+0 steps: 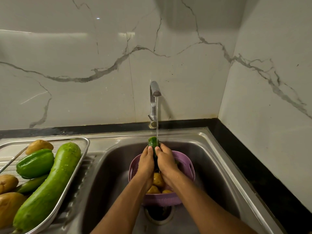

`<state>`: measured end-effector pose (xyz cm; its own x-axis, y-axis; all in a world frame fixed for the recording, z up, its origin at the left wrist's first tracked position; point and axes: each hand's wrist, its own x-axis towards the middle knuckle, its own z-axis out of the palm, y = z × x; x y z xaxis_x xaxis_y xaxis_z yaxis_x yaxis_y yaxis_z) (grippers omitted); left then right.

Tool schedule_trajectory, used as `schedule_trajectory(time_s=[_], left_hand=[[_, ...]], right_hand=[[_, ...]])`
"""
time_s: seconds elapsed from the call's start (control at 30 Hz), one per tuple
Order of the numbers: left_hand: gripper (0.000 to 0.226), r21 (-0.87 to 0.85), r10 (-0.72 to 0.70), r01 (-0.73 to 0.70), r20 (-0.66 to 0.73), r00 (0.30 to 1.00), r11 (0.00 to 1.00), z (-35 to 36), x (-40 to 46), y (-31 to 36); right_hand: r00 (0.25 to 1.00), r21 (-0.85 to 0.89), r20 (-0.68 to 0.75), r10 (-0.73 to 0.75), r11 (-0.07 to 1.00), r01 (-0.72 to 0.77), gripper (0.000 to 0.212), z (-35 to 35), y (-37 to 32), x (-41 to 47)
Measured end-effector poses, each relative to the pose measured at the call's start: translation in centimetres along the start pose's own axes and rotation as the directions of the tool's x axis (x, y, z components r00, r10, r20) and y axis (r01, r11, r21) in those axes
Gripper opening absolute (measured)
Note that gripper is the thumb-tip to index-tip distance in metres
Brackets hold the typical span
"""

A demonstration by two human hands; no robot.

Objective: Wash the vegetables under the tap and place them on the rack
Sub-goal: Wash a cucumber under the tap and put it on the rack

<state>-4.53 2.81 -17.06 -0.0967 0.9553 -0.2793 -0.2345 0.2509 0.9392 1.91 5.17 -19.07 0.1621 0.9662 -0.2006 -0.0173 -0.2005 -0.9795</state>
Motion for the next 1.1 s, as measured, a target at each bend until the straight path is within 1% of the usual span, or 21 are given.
schedule_trajectory(time_s=[0.07, 0.17, 0.27, 0.33, 0.37, 0.43, 0.53, 0.6, 0.67, 0.73, 0.77, 0.8, 0.83, 0.87, 0.9, 0.93, 0.97, 1.03, 1.07, 1.1], left_hand=[[0.035, -0.007, -0.004, 0.004, 0.012, 1.000, 1.000, -0.2, 0.3, -0.2], [0.038, -0.072, -0.074, 0.073, -0.008, 0.997, 0.995, -0.1, -0.4, 0.4], [0.044, -0.158, -0.187, 0.185, 0.003, 0.982, 0.970, 0.0, -0.7, 0.7], [0.046, -0.199, -0.220, 0.220, 0.021, 0.975, 0.955, -0.1, -0.7, 1.0], [0.045, -0.224, -0.224, 0.226, 0.035, 0.974, 0.948, -0.1, -0.8, 1.2], [0.042, -0.261, -0.214, 0.221, 0.057, 0.975, 0.940, -0.3, -0.9, 1.4], [0.038, -0.287, -0.156, 0.167, 0.061, 0.986, 0.943, -0.9, -0.4, 1.7], [0.037, -0.292, -0.111, 0.128, 0.074, 0.991, 0.948, -1.2, -0.1, 1.5], [0.032, -0.291, -0.079, 0.099, 0.080, 0.994, 0.952, -1.4, 0.0, 1.4], [0.029, -0.292, -0.049, 0.081, 0.115, 0.992, 0.953, -1.5, -0.2, 1.5], [0.029, -0.296, -0.037, 0.074, 0.129, 0.991, 0.952, -1.6, -0.1, 1.4], [0.029, -0.290, -0.026, 0.059, 0.118, 0.993, 0.955, -1.6, 0.0, 1.3], [0.030, -0.276, -0.013, 0.040, 0.098, 0.995, 0.960, -1.6, 0.2, 1.2], [0.032, -0.255, -0.001, 0.018, 0.067, 0.998, 0.967, -1.6, 0.3, 1.1], [0.034, -0.239, 0.012, -0.002, 0.038, 0.999, 0.971, -1.5, 0.5, 1.0], [0.034, -0.225, 0.023, -0.021, 0.007, 1.000, 0.974, -1.5, 0.6, 1.0], [0.035, -0.222, 0.039, -0.043, -0.024, 0.999, 0.974, -1.4, 0.6, 0.9], [0.037, -0.217, 0.070, -0.088, -0.090, 0.993, 0.972, -1.4, 0.7, 1.0], [0.038, -0.208, 0.083, -0.104, -0.108, 0.991, 0.973, -1.6, 0.7, 1.0], [0.038, -0.199, 0.092, -0.113, -0.112, 0.989, 0.974, -1.6, 0.6, 1.2]], right_hand=[[0.999, 0.063, 0.029, 0.034, 0.997, -0.035, 0.041, 0.2, 0.7, 0.2], [0.999, 0.133, 0.042, 0.031, 0.990, -0.037, 0.039, -0.1, -0.4, -1.4], [0.999, 0.194, 0.028, 0.043, 0.980, -0.047, 0.031, -1.0, -0.5, -1.3], [0.999, 0.183, 0.038, 0.027, 0.982, -0.034, 0.019, -1.5, -1.1, -1.8], [0.999, 0.150, 0.045, 0.021, 0.988, -0.027, 0.018, -1.6, -1.3, -2.0], [0.997, 0.108, 0.077, 0.027, 0.994, -0.035, 0.024, -2.0, -1.4, -2.0], [0.989, 0.043, 0.144, 0.042, 0.998, -0.049, 0.038, -2.5, -1.8, -2.0], [0.992, 0.011, 0.123, 0.034, 0.999, -0.036, 0.054, -2.7, -2.2, -2.0], [0.995, -0.023, 0.081, 0.062, 0.998, -0.061, 0.065, -3.1, -2.4, -1.7], [0.988, -0.035, 0.076, 0.134, 0.991, -0.132, 0.070, -3.7, -2.4, -1.2], [0.985, -0.071, 0.070, 0.160, 0.985, -0.155, 0.071, -4.0, -2.3, -1.0], [0.987, -0.155, 0.038, 0.154, 0.977, -0.146, 0.070, -4.3, -2.2, -0.8], [0.994, -0.275, -0.017, 0.103, 0.956, -0.104, 0.068, -4.5, -2.0, -0.6], [0.998, -0.399, -0.067, 0.011, 0.916, -0.037, 0.065, -4.6, -1.8, -0.5], [0.991, -0.479, -0.090, -0.094, 0.877, 0.039, 0.062, -4.7, -1.5, -0.5], [0.982, -0.506, -0.071, -0.174, 0.855, 0.115, 0.059, -4.5, -1.2, -0.4], [0.974, -0.514, -0.017, -0.227, 0.838, 0.186, 0.053, -4.4, -1.0, -0.4], [0.951, -0.527, 0.167, -0.262, 0.791, 0.311, 0.034, -4.2, -0.6, -0.5], [0.933, -0.553, 0.244, -0.263, 0.753, 0.357, 0.033, -4.1, -0.5, -0.6], [0.917, -0.584, 0.291, -0.272, 0.709, 0.395, 0.040, -4.1, -0.4, -0.6]])
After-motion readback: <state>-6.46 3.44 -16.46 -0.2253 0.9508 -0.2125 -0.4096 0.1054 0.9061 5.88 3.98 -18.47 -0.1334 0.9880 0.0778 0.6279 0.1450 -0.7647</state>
